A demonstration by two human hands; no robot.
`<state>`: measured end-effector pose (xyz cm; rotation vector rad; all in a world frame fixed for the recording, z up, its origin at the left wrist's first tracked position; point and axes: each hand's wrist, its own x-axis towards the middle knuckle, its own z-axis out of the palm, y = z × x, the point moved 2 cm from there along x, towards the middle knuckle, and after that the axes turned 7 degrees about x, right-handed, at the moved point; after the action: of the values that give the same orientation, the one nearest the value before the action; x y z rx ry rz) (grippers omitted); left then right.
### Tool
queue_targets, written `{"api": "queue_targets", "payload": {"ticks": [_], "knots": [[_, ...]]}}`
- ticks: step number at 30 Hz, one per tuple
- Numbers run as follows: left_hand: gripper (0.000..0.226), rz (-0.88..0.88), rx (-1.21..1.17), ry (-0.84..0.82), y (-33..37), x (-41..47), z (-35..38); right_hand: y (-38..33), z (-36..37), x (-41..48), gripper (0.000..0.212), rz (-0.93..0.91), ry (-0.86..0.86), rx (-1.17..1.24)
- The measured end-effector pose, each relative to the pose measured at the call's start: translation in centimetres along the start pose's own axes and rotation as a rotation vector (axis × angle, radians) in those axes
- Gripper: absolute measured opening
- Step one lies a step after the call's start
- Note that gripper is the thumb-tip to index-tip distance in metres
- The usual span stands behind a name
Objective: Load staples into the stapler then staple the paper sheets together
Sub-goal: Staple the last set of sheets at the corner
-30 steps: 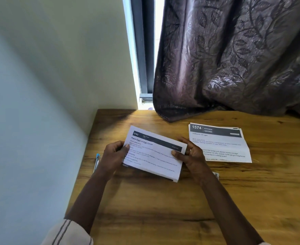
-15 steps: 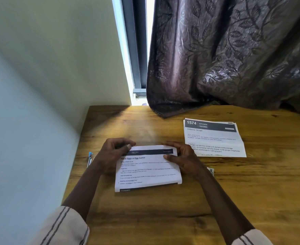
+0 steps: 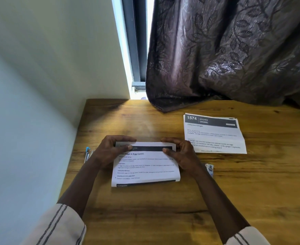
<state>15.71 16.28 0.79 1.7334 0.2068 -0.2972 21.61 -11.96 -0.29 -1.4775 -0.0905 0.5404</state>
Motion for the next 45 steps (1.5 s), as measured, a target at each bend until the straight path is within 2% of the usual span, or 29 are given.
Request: {"api": "queue_targets", "payload": {"ticks": [3,9,19,25,29,45], "knots": [[0.036,0.026,0.019,0.026,0.0,-0.2,0.2,0.0,0.1,0.0,0.037,-0.002,-0.018,0.022],[0.044,0.016,-0.098,-0.019,0.0,-0.5,0.1,0.1,0.0,0.2,0.035,-0.005,-0.014,0.012],[0.043,0.006,-0.076,-0.042,0.2,-0.6,0.0,0.2,-0.2,0.3,0.039,0.009,-0.021,0.052],[0.041,0.012,-0.066,-0.021,0.1,-0.7,0.1,0.3,-0.1,0.3,0.026,-0.004,0.031,0.005],[0.027,0.04,-0.02,0.024,-0.3,-0.6,0.3,0.2,0.0,0.3,0.02,0.01,0.048,0.003],[0.025,0.084,0.061,0.108,-0.6,-1.0,0.4,0.7,0.4,0.5,0.015,-0.043,0.133,-0.098]]}}
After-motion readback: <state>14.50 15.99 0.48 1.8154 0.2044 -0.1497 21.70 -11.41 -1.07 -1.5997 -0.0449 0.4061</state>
